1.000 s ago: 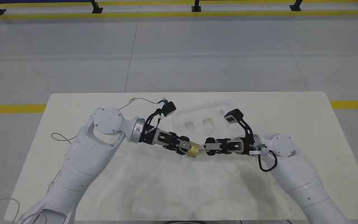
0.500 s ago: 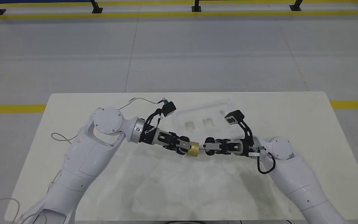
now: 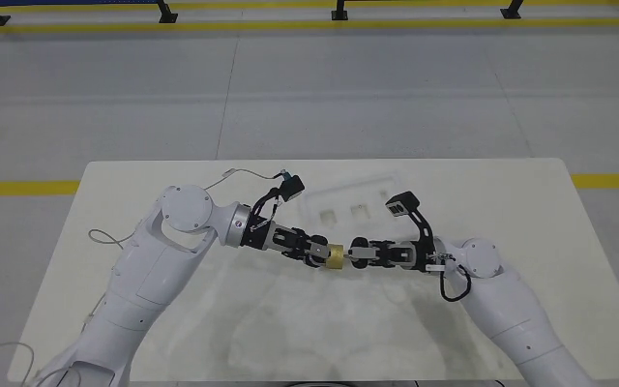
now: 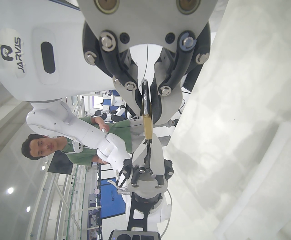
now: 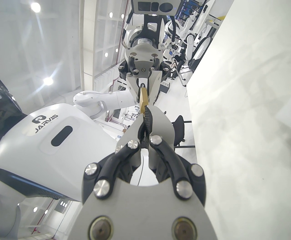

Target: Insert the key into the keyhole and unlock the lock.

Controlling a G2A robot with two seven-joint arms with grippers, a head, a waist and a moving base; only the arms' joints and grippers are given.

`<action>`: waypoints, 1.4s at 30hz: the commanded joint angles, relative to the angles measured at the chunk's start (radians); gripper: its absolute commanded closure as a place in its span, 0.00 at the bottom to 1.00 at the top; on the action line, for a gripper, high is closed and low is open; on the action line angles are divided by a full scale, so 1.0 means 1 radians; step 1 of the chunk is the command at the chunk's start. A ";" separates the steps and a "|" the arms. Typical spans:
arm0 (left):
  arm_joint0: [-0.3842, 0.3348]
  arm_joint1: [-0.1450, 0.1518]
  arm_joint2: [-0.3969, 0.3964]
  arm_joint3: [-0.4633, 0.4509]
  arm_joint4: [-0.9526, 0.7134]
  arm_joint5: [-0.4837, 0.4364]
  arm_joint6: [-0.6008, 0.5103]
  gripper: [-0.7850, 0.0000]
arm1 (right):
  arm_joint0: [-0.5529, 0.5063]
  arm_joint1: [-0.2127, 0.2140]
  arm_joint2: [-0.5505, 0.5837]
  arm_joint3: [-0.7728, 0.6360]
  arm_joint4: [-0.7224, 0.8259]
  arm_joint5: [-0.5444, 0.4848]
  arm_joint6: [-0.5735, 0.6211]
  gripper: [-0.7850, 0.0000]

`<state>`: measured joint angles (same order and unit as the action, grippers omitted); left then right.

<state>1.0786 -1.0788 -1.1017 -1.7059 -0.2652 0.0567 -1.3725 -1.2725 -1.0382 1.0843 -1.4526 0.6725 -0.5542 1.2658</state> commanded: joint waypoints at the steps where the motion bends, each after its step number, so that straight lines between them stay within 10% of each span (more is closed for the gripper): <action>1: 0.000 0.000 0.000 0.000 0.000 0.000 0.000 1.00 | 0.002 -0.001 -0.001 0.003 0.001 0.000 0.000 1.00; 42: 0.000 0.000 0.000 0.000 0.000 0.000 0.000 1.00 | 0.027 -0.003 -0.008 0.007 -0.018 0.024 0.024 1.00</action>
<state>1.0786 -1.0788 -1.1017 -1.7059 -0.2653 0.0567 -1.3725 -1.2453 -1.0413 1.0758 -1.4454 0.6548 -0.5301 1.2899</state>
